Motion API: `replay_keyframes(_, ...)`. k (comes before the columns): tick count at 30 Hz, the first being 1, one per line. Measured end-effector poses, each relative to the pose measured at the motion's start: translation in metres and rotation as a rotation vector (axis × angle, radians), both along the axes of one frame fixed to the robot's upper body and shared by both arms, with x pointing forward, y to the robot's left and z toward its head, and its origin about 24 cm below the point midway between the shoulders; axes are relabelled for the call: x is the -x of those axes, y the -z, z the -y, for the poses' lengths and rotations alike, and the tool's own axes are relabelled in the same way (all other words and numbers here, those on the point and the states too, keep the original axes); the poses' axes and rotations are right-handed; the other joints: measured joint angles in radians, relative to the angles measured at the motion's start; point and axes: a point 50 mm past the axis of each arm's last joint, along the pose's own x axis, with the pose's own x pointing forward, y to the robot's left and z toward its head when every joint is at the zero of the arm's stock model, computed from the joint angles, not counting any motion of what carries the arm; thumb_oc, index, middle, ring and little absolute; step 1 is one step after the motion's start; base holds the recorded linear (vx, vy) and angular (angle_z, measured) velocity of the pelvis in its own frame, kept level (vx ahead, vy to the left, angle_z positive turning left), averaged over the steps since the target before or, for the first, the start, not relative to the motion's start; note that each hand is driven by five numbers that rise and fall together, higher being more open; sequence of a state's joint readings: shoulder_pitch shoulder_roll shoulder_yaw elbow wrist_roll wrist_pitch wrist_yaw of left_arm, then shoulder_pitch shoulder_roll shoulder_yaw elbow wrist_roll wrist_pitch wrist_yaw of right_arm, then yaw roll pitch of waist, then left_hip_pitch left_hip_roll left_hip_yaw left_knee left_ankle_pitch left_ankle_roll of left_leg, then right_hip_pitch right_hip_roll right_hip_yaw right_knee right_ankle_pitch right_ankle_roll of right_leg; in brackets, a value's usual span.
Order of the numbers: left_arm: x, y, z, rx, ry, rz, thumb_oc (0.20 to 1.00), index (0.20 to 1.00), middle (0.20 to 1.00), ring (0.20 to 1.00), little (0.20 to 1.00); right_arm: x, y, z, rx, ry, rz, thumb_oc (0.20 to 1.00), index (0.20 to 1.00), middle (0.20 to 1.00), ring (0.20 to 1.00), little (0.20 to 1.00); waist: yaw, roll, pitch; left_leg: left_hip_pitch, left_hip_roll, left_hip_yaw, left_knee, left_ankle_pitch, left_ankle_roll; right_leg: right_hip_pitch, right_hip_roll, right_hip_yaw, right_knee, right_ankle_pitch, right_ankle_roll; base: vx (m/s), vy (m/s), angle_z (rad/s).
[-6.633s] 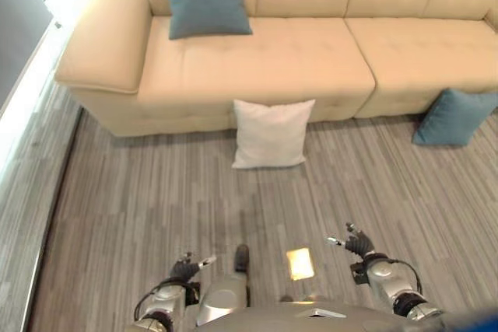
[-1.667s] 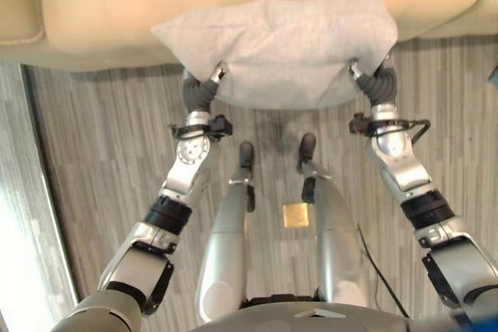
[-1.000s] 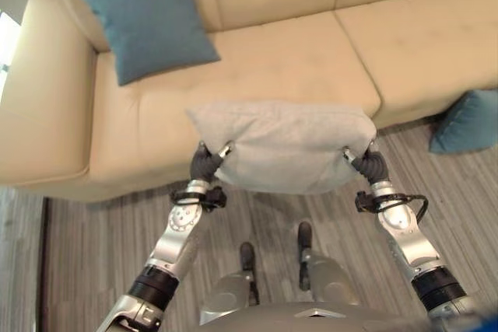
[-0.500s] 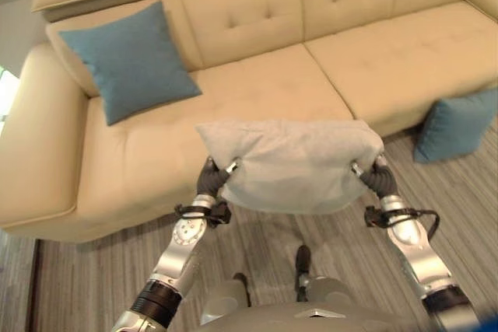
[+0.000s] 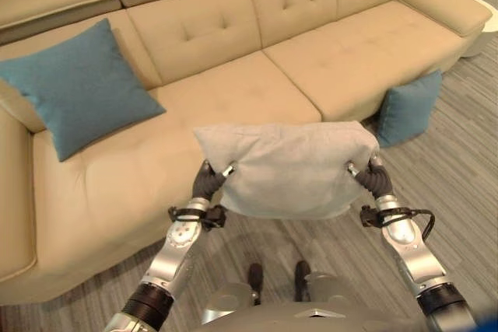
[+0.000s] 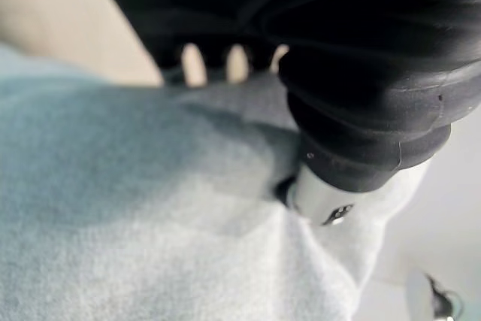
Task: Pick up all the scattered cushions and arrange them neatly on the sofa.
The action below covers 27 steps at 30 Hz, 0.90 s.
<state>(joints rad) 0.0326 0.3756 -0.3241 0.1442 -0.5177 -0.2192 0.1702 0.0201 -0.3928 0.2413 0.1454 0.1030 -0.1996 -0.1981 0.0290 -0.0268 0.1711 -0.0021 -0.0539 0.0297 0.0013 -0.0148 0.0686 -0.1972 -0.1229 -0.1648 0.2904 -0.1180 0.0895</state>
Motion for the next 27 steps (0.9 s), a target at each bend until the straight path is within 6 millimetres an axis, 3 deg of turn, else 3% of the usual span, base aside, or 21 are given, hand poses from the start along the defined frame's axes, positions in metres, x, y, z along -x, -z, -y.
replay_keyframes(3, -0.004, -0.005, -0.006, -0.001, -0.030, 0.019, 0.200, 0.200, 0.200, 0.200, 0.200, -0.006, -0.004, -0.006, 0.005, -0.027, 0.014, 0.200, 0.200, 0.200, 0.200, 0.200, -0.001, 0.020, 0.015, 0.003, 0.031, 0.006, -0.002, -0.013, -0.009, -0.054, -0.036, -0.007, -0.109, 0.083, 0.040, 0.25, -0.103, -0.18)
replay_keyframes(5, -0.006, -0.006, -0.007, -0.005, -0.030, 0.023, 0.200, 0.200, 0.200, 0.200, 0.200, -0.004, -0.002, -0.006, 0.013, -0.030, 0.001, 0.200, 0.200, 0.200, 0.200, 0.200, -0.024, 0.006, 0.018, 0.023, 0.036, -0.032, -0.003, -0.024, -0.034, -0.035, -0.034, 0.059, -0.216, 0.158, 0.055, 0.27, -0.133, 0.49)
replay_keyframes(7, -0.004, -0.003, -0.006, -0.005, -0.029, 0.011, 0.200, 0.200, 0.200, 0.200, 0.200, -0.001, 0.002, -0.005, 0.014, -0.026, -0.015, 0.200, 0.200, 0.200, 0.200, 0.200, -0.035, -0.025, 0.015, 0.066, 0.031, -0.062, -0.005, -0.043, -0.061, 0.017, -0.029, 0.076, -0.251, 0.205, 0.039, 0.26, -0.154, 0.66)
replay_keyframes(8, -0.001, 0.001, -0.004, 0.011, -0.034, -0.003, 0.200, 0.200, 0.200, 0.200, 0.200, -0.002, 0.002, -0.002, 0.022, -0.019, -0.020, 0.200, 0.200, 0.200, 0.200, 0.200, -0.035, -0.015, 0.012, 0.084, 0.050, -0.090, -0.004, -0.059, -0.078, 0.045, -0.012, 0.076, -0.255, 0.242, 0.003, 0.22, -0.186, 0.60)
replay_keyframes(10, 0.002, 0.005, 0.010, 0.055, -0.019, -0.016, 0.200, 0.200, 0.200, 0.200, 0.200, -0.001, 0.000, 0.010, 0.035, 0.022, -0.013, 0.200, 0.200, 0.200, 0.200, 0.200, -0.037, 0.024, -0.007, 0.059, 0.110, -0.144, 0.028, -0.065, -0.106, 0.106, 0.040, -0.009, -0.310, 0.219, -0.020, 0.18, -0.216, 0.89)
replay_keyframes(12, -0.001, 0.003, 0.015, 0.066, -0.005, -0.013, 0.200, 0.200, 0.200, 0.200, 0.200, -0.004, -0.005, 0.015, 0.031, 0.048, 0.006, 0.200, 0.200, 0.200, 0.200, 0.200, -0.036, 0.005, -0.009, -0.018, 0.116, -0.149, 0.160, -0.052, -0.127, 0.134, 0.053, -0.067, -0.343, 0.211, -0.047, 0.16, -0.201, 0.85)
replay_keyframes(14, -0.001, 0.003, 0.013, 0.067, -0.011, -0.013, 0.200, 0.200, 0.200, 0.200, 0.200, -0.008, -0.009, 0.013, 0.025, 0.040, 0.025, 0.200, 0.200, 0.200, 0.200, 0.200, -0.017, -0.007, -0.007, -0.070, 0.119, -0.143, 0.279, -0.052, -0.128, 0.150, 0.072, -0.073, -0.346, 0.200, -0.082, 0.14, -0.119, 0.23)
replay_keyframes(15, -0.001, 0.003, 0.011, 0.065, -0.018, -0.012, 0.200, 0.200, 0.200, 0.200, 0.200, -0.007, -0.011, 0.009, 0.001, 0.033, 0.033, 0.200, 0.200, 0.200, 0.200, 0.200, 0.000, -0.020, 0.001, -0.125, 0.118, -0.138, 0.395, -0.066, -0.151, 0.183, 0.078, -0.075, -0.363, 0.192, -0.125, 0.13, -0.087, 0.00)
replay_keyframes(16, -0.001, 0.003, 0.010, 0.061, -0.017, -0.011, 0.200, 0.200, 0.200, 0.200, 0.200, -0.007, -0.011, 0.008, -0.003, 0.030, 0.035, 0.200, 0.200, 0.200, 0.200, 0.200, 0.010, -0.034, 0.007, -0.139, 0.100, -0.129, 0.365, -0.078, -0.152, 0.190, 0.075, -0.076, -0.369, 0.173, -0.124, 0.14, -0.068, 0.11)
replay_keyframes(19, -0.001, 0.002, 0.009, 0.056, -0.016, -0.009, 0.200, 0.200, 0.200, 0.200, 0.200, -0.006, -0.011, 0.009, -0.002, 0.032, 0.035, 0.200, 0.200, 0.200, 0.200, 0.200, -0.013, -0.040, 0.015, -0.195, 0.064, -0.033, 0.225, -0.058, -0.138, 0.214, 0.089, -0.124, -0.380, 0.162, -0.121, 0.19, -0.011, 0.26)
replay_keyframes(22, -0.005, -0.001, 0.012, 0.054, -0.002, 0.002, 0.200, 0.200, 0.200, 0.200, 0.200, -0.006, -0.011, 0.009, -0.014, 0.051, 0.036, 0.200, 0.200, 0.200, 0.200, 0.200, -0.026, -0.063, 0.029, -0.271, 0.077, 0.132, 0.170, -0.019, -0.136, 0.224, 0.092, -0.157, -0.381, 0.121, -0.120, 0.17, 0.020, 0.40)
replay_keyframes(25, -0.003, 0.001, 0.009, 0.044, -0.005, -0.009, 0.200, 0.200, 0.200, 0.200, 0.200, -0.007, -0.011, 0.010, -0.012, 0.054, 0.041, 0.200, 0.200, 0.200, 0.200, 0.200, -0.004, -0.039, 0.027, -0.270, 0.106, 0.122, 0.103, 0.052, -0.121, 0.249, 0.130, -0.147, -0.376, 0.096, -0.113, 0.27, 0.101, -0.18)
replay_keyframes(26, -0.003, 0.001, 0.009, 0.044, -0.005, -0.010, 0.200, 0.200, 0.200, 0.200, 0.200, -0.006, -0.011, 0.009, -0.013, 0.054, 0.039, 0.200, 0.200, 0.200, 0.200, 0.200, -0.005, -0.029, 0.029, -0.247, 0.107, 0.121, 0.092, 0.052, -0.119, 0.265, 0.137, -0.146, -0.376, 0.088, -0.106, 0.34, 0.176, -0.10)
replay_keyframes(27, -0.002, 0.001, 0.008, 0.039, -0.006, -0.013, 0.200, 0.200, 0.200, 0.200, 0.200, -0.006, -0.009, 0.007, -0.023, 0.056, 0.031, 0.200, 0.200, 0.200, 0.200, 0.200, -0.009, -0.022, 0.028, -0.203, 0.094, 0.112, 0.056, 0.089, -0.072, 0.286, 0.131, -0.134, -0.360, 0.059, -0.097, 0.22, 0.153, -0.37)
